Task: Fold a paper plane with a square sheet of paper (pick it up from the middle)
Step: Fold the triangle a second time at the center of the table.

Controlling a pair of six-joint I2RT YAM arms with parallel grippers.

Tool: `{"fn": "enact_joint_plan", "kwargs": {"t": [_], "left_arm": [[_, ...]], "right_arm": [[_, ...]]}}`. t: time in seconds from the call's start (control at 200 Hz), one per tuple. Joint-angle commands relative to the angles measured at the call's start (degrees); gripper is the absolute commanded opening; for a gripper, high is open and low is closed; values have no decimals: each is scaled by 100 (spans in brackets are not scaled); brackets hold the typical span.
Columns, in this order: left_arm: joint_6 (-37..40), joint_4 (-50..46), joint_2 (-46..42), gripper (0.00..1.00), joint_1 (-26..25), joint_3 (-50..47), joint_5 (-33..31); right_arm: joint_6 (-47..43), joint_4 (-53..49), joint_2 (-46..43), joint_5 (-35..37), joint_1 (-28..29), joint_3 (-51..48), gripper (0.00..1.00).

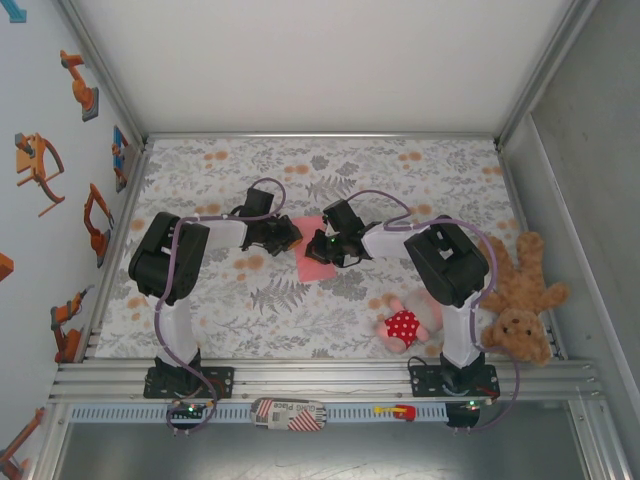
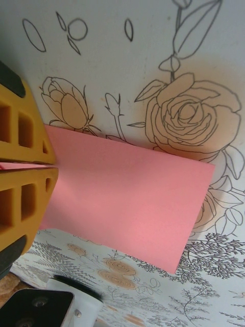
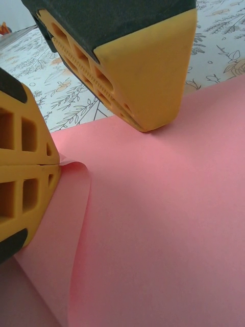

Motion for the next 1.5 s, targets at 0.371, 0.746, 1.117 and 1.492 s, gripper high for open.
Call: {"fn": "enact_joint_plan", "kwargs": {"t": [0.371, 0.746, 1.117, 1.492], "left_arm": [[95, -591, 194, 12, -44, 34, -180], [230, -674, 64, 13, -27, 347, -10], [255, -1099, -1080, 25, 317, 240, -780], [208, -1009, -2168, 25, 657, -876, -919]], "right_arm": [[38, -219, -196, 329, 28, -84, 0], [82, -252, -38, 229, 27, 2, 0], [187, -167, 48, 44, 28, 53, 20], [205, -48, 102, -47, 28, 0, 38]]}}
